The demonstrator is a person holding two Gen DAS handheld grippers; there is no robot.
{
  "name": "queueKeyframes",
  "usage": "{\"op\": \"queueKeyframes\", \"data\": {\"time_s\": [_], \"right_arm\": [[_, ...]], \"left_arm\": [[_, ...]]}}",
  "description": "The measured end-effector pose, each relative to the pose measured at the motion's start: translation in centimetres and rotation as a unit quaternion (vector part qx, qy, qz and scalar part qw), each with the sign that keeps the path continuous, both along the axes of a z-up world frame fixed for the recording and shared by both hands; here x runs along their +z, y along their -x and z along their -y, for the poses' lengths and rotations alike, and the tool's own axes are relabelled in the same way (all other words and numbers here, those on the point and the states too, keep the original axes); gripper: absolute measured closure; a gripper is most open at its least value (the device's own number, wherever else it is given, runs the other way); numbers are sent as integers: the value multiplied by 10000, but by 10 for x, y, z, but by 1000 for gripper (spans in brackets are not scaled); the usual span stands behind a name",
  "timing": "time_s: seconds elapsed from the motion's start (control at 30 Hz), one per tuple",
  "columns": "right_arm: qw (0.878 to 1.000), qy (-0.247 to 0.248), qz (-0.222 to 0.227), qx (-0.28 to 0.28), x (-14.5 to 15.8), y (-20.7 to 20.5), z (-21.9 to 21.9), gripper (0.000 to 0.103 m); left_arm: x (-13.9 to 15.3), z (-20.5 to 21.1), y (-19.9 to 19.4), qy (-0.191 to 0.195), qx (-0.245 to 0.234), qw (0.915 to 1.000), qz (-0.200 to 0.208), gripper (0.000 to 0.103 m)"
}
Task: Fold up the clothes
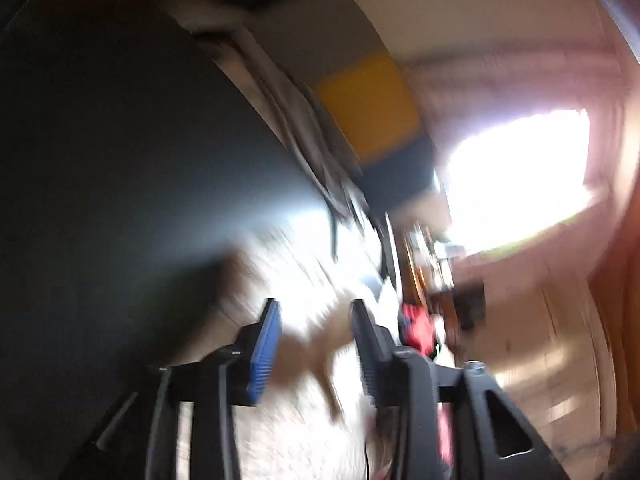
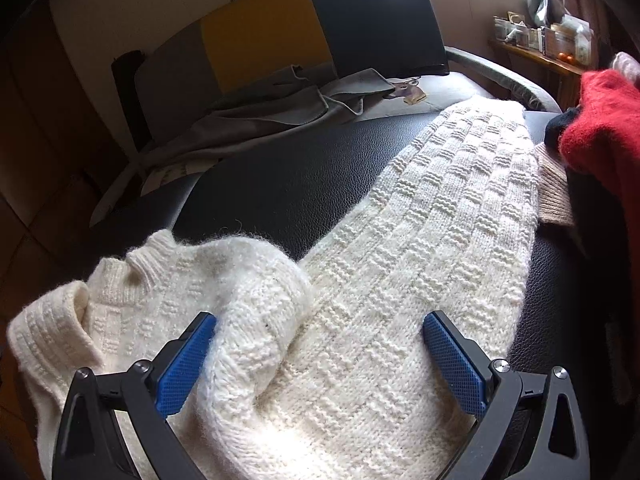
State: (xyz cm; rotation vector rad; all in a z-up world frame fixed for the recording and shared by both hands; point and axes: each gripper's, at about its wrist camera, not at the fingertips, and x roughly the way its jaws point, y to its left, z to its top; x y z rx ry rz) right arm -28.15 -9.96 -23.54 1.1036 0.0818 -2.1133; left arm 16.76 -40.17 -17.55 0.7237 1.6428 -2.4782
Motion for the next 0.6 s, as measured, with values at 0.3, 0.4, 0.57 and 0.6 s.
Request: {"op": "queueKeyframes", "data": {"time_s": [0.3,0.4,0.57,0.6], "right_arm": [[10000,35,-8,-15,0,-4,0,0],[10000,47,-11,-20,0,-5,0,0],[10000,61,-15,2,-1,-6,0,0],[10000,58,-17,11,-1,-6,0,0]], "left_arm": [[-8,-81,125,1372,-586,9845,917,40],[-9,-95,152,1823,-576,9733,1268,41],[-8,-118,186,2409,-393,9543,1724,82],[-8,-117,186,2390,-369,9541,1767,85]]}}
